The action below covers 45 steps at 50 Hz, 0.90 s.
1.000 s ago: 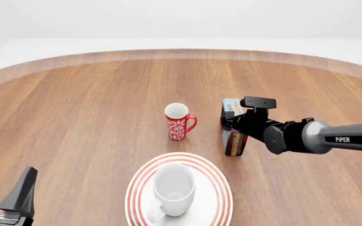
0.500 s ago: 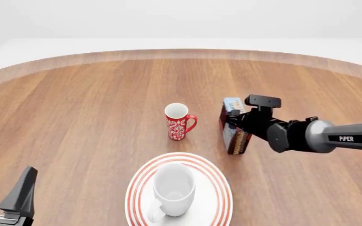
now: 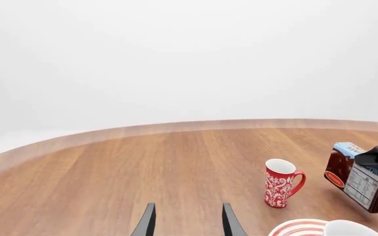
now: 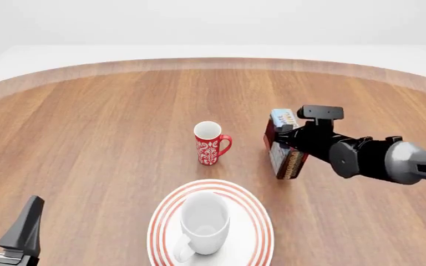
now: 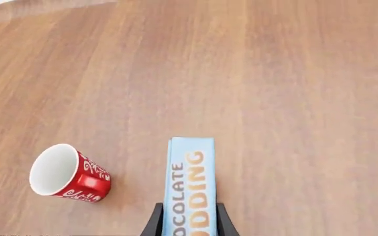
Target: Pick up the white mug and put it on the plate, and put the chocolate pudding to the right of the plate.
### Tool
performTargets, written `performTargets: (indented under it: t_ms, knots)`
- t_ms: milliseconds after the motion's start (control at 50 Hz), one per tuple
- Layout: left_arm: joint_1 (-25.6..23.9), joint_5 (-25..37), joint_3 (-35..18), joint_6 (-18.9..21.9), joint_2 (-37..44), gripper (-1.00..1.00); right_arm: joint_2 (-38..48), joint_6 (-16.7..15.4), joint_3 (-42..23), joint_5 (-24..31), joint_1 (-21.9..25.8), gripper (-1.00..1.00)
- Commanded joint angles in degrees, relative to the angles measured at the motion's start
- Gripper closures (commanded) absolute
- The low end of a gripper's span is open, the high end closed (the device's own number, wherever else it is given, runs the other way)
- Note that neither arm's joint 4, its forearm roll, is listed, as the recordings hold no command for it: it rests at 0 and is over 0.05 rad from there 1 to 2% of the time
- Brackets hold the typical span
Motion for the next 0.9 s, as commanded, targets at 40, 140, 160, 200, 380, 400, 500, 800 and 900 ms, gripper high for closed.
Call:
performTargets:
  t_ms: [40, 140, 160, 200, 380, 400, 500, 800, 900]
  knots:
    - [-0.09, -0.22, -0.01, -0.15, 0.0, -1.0, -7.07, 1.54, -0.57, 4.1, 0.92, 1.0]
    - [-0.11, -0.33, -0.01, -0.26, 0.0, -1.0, -9.33, 1.26, -0.34, 5.3, 1.11, 1.0]
    - [-0.12, -0.37, -0.02, -0.19, 0.0, -1.0, -9.98, 1.13, -0.18, 5.5, 1.17, 1.0]
    - [-0.17, -0.41, -0.03, -0.07, 0.0, -1.0, -10.89, 1.12, 0.04, 5.93, 1.23, 1.0]
    - [-0.12, -0.47, -0.05, -0.1, 0.0, -1.0, -16.22, 0.46, 1.63, 8.07, 1.08, 1.0]
    - [-0.13, -0.47, -0.05, -0.1, 0.0, -1.0, -16.85, 0.5, 1.79, 8.39, 1.13, 1.0]
    - [-0.16, -0.51, -0.04, -0.13, 0.0, -1.0, -19.32, 0.15, 2.57, 9.44, 0.85, 1.0]
    - [-0.34, -0.48, -0.01, -0.22, 0.0, -1.0, -27.48, -0.3, 6.47, 12.29, -0.6, 1.0]
    - [-0.37, -0.46, -0.02, -0.33, 0.0, -1.0, -29.76, -0.48, 7.88, 13.01, -1.18, 1.0]
